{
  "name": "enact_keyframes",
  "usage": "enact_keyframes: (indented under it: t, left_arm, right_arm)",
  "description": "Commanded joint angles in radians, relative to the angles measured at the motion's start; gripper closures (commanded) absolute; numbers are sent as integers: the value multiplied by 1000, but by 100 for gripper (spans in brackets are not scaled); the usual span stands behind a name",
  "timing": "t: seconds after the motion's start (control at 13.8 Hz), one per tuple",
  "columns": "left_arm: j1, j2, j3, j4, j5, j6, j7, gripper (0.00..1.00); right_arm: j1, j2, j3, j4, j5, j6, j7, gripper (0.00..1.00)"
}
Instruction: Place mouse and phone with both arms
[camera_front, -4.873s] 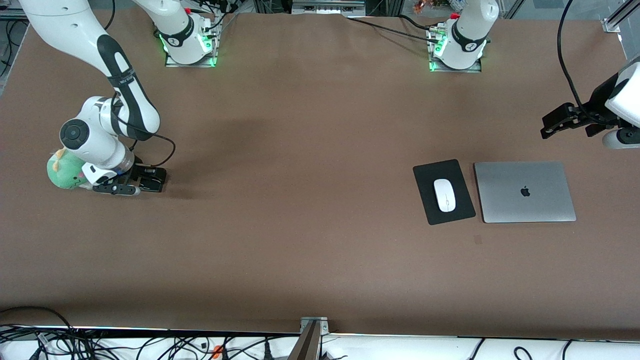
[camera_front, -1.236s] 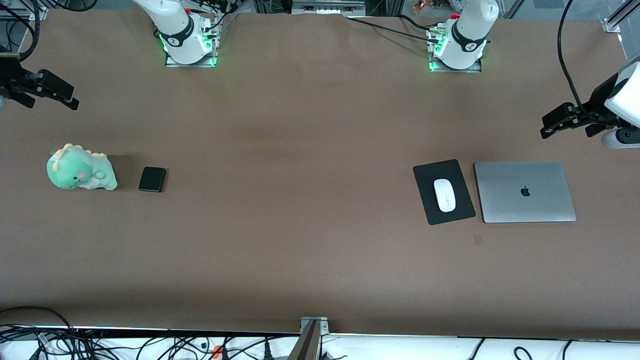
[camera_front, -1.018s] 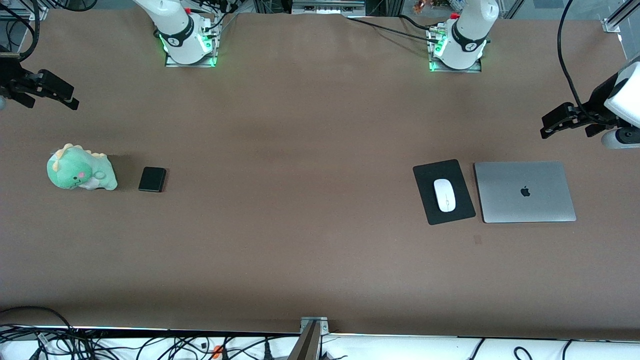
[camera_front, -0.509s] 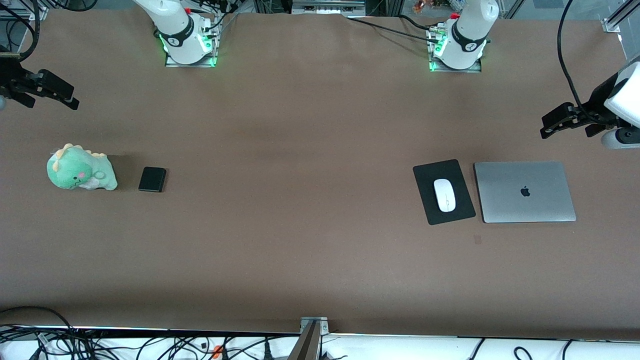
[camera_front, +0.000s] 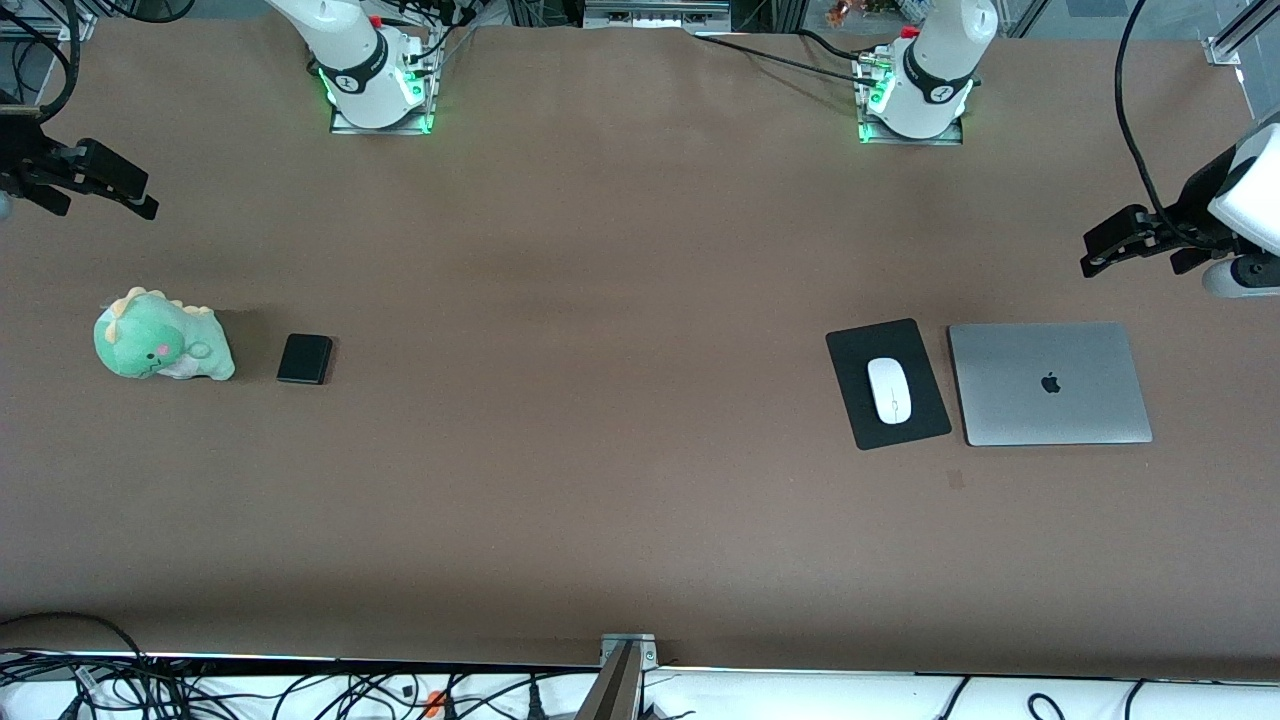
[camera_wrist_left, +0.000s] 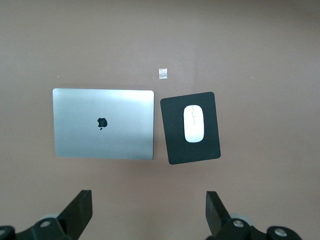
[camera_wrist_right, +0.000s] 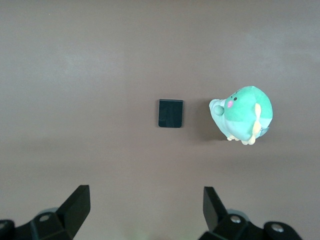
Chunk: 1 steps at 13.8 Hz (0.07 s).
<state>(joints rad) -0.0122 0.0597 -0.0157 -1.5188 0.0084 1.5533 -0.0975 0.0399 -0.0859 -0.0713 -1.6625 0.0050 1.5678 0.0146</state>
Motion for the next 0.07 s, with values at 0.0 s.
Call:
enact_keyframes:
  t: [0.0]
  left_arm:
    - [3,11,-4,26,4,-2,18,0]
  right_arm:
    - [-15,-8,16,12,-11,-20,13,0]
